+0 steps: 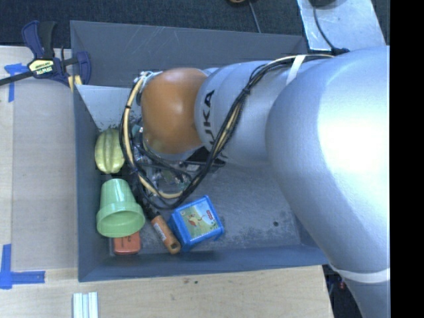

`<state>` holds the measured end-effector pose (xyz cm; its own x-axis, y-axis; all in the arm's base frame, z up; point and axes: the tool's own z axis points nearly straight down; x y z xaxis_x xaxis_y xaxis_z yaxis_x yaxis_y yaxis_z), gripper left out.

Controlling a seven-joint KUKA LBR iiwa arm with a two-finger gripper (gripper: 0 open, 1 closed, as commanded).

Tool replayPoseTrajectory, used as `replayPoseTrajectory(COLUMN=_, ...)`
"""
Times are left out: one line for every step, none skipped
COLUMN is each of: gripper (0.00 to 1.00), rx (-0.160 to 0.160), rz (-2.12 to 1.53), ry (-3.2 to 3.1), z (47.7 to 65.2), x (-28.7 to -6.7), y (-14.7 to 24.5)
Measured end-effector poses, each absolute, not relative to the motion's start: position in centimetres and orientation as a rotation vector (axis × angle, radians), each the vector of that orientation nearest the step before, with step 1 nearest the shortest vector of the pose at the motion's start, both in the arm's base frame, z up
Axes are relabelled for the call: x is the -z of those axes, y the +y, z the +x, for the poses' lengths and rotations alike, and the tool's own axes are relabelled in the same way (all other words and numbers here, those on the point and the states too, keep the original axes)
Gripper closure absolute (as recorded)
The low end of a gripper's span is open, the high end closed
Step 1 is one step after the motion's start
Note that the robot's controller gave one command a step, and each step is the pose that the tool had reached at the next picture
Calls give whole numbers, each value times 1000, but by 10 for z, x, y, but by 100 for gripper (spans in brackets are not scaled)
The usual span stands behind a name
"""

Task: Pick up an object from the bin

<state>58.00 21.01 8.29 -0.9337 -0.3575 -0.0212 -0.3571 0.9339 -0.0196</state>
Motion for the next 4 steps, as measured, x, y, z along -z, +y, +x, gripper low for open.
replayPoseTrajectory(gripper=0, rx=27, rz=-720, ry=3008, z=565, x=-80, y=201)
replayPoseTrajectory(gripper=0, rx=29, rz=-748, ry=3002, z=567, x=-80, y=200)
replayPoseTrajectory(gripper=0, rx=34, rz=-794, ry=2984, z=540, x=-125, y=150)
replayPoseTrajectory(gripper=0, rx=32, rz=-834, ry=2975, z=541, x=-119, y=154)
